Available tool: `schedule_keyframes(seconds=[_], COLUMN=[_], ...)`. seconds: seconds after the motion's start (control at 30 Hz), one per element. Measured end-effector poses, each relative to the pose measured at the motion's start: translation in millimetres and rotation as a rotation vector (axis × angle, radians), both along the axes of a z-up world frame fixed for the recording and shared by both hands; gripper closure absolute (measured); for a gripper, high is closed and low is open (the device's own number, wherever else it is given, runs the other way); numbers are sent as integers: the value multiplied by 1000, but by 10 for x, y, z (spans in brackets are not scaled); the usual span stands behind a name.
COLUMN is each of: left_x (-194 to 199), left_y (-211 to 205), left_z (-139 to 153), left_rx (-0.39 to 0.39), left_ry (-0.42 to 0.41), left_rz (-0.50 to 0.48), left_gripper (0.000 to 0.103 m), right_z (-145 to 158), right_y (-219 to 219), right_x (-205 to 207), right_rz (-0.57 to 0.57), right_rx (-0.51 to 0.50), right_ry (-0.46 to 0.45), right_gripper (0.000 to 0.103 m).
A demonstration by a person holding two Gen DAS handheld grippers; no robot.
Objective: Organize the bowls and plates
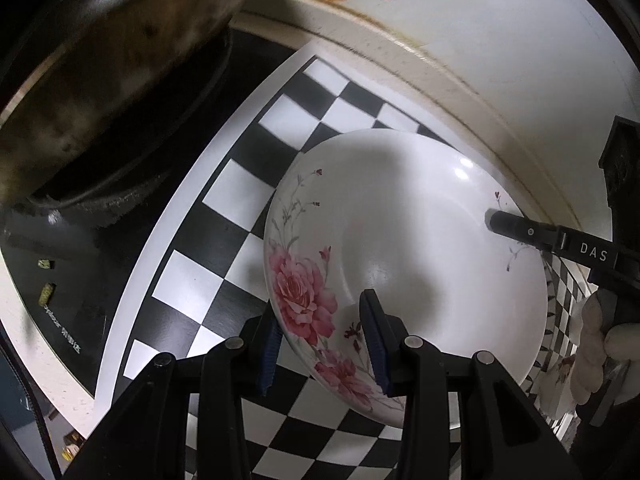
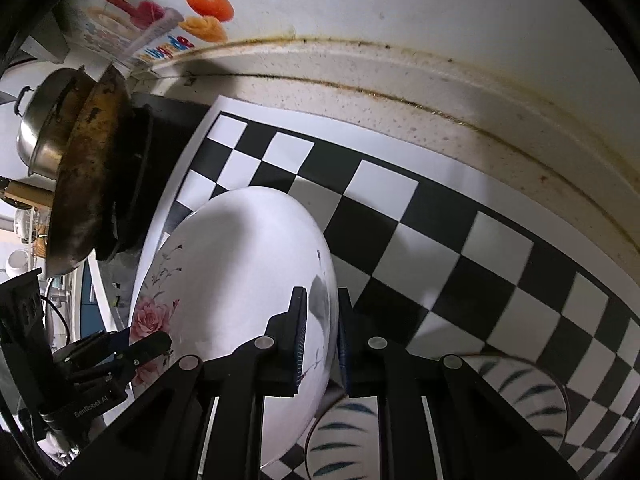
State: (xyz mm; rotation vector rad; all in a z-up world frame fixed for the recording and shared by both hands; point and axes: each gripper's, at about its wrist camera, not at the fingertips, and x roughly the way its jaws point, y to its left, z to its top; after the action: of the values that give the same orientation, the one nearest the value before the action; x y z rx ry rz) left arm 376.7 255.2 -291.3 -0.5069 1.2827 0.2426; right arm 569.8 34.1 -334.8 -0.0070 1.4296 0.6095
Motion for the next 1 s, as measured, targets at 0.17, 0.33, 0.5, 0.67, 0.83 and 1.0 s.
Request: schedule_keyframes(seconds=[0.17,0.33,0.5,0.67,0.83,1.0], left_x=[-69,-188,-307,-488,-675,-811], left_y=[-109,-390,-746,-1130,-1501,-1906], left_z=[236,454,658,776,805,679], left_rx=[11,18,19,12,1,-5], left_ry=[-30,-64,-99,-114,-107,-68], left_rz=[-47,-107,-186,-276,-359,-459], left_gripper=[68,68,68,68,68,68], right_z=[271,606,921,1144,1186,1101], right_y=[-219,-552,-1018,-1489,-1993,-2497], right_x=[-168,-489,-987,-1533,-2026,-2482], right_rz=[-44,-104,-180,-252,-323,-412], right_rx=[39,72,92,99,99,96], right_ry=[-39,-91,-136,-168,-174,-163], right_gripper=[87,87,87,87,87,88])
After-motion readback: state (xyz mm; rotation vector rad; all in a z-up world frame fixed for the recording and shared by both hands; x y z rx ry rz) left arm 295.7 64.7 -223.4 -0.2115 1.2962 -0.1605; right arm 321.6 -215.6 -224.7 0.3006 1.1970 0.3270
